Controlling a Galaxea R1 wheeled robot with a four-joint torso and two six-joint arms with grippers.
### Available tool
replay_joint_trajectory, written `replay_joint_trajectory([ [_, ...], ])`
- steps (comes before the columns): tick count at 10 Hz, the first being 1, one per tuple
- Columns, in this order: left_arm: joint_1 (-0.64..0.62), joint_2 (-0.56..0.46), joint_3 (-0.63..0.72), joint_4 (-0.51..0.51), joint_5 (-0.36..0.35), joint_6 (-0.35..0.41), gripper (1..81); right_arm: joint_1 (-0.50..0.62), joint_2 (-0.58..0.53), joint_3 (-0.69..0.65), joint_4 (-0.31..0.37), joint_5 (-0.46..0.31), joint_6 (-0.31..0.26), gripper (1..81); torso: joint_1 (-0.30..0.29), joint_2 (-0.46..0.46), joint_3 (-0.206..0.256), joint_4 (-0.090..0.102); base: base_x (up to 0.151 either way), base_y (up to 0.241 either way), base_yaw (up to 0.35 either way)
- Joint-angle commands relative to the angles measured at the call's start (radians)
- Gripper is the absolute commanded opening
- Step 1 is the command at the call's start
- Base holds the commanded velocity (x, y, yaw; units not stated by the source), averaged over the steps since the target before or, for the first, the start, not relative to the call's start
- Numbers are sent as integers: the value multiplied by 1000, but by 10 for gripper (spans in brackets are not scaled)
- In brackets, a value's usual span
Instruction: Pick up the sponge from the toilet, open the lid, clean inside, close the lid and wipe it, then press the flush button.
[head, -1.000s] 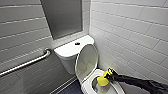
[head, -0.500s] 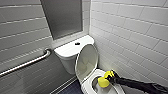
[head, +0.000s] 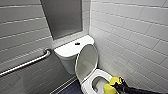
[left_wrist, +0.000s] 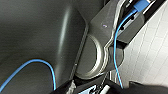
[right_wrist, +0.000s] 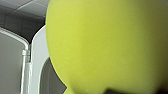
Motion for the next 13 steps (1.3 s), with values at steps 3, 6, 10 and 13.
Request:
replay_joint_trajectory([
  [3,32,-11,19,28,19,5,811,-43,-194,223,28,62,19,10,0,0,0,0,0,0,0],
  [6,32,-5,19,28,19,7,811,-121,-275,347,26,140,13,10,0,0,0,0,0,0,0],
  [10,32,-1,19,31,19,8,811,-242,-312,450,11,212,10,10,0,0,0,0,0,0,0],
  [13,23,7,19,48,19,8,811,-305,-361,557,-46,209,4,10,0,0,0,0,0,0,0],
])
